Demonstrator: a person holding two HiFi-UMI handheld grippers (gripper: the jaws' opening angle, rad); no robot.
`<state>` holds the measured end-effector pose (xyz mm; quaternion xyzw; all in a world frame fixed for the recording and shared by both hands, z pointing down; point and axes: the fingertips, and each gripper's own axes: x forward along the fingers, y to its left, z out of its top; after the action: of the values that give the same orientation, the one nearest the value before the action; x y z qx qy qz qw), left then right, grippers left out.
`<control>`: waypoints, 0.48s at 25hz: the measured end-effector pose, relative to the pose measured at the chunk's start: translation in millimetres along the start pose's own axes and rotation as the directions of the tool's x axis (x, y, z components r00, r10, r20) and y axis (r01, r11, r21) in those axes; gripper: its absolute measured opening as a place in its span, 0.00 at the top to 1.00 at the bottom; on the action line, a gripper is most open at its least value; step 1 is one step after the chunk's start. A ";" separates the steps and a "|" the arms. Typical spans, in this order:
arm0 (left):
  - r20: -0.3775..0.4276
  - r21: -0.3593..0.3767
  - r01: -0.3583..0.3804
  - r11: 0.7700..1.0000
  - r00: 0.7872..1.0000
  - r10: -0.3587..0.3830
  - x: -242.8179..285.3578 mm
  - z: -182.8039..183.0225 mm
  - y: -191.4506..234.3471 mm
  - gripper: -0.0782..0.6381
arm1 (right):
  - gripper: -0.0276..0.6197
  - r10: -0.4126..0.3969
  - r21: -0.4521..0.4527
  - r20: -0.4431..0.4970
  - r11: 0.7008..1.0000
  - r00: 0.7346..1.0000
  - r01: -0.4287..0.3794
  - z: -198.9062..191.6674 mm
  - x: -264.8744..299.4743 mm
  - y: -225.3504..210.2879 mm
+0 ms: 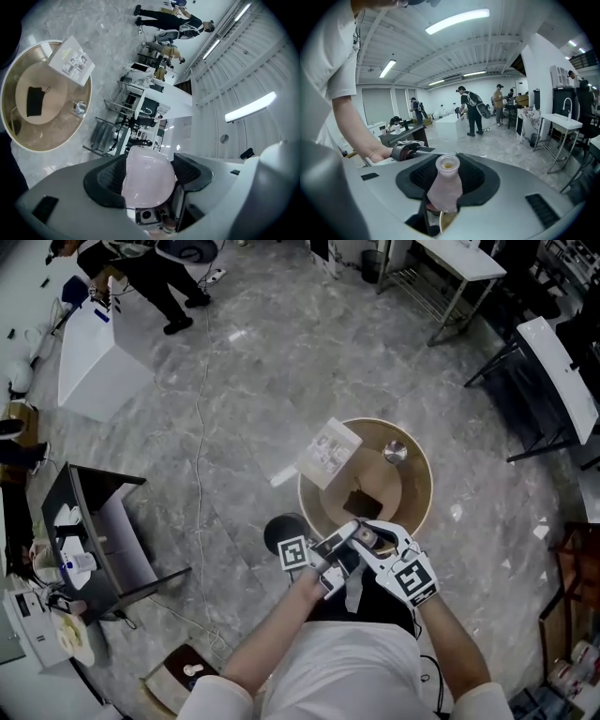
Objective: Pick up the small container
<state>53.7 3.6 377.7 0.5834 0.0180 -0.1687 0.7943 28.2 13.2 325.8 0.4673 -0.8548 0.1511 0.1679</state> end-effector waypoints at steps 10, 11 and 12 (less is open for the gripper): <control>-0.057 0.002 0.010 1.000 0.998 -0.010 4.8 -77.0 -39.0 0.43 | 0.73 -0.034 -0.021 0.022 0.999 0.999 0.034 31.6 -74.2 33.0; -0.058 0.001 0.010 1.000 0.998 -0.010 5.8 -86.1 -40.4 0.43 | 0.73 -0.035 -0.023 0.021 0.999 0.999 0.035 32.5 -83.2 35.8; -0.059 0.001 0.010 1.000 0.998 -0.010 7.2 -95.7 -41.8 0.43 | 0.73 -0.036 -0.023 0.021 0.999 0.999 0.037 33.1 -92.6 38.4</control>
<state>64.6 80.1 307.1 0.5885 0.0444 -0.1553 0.7922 37.7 88.6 252.5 0.4824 -0.8494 0.1333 0.1674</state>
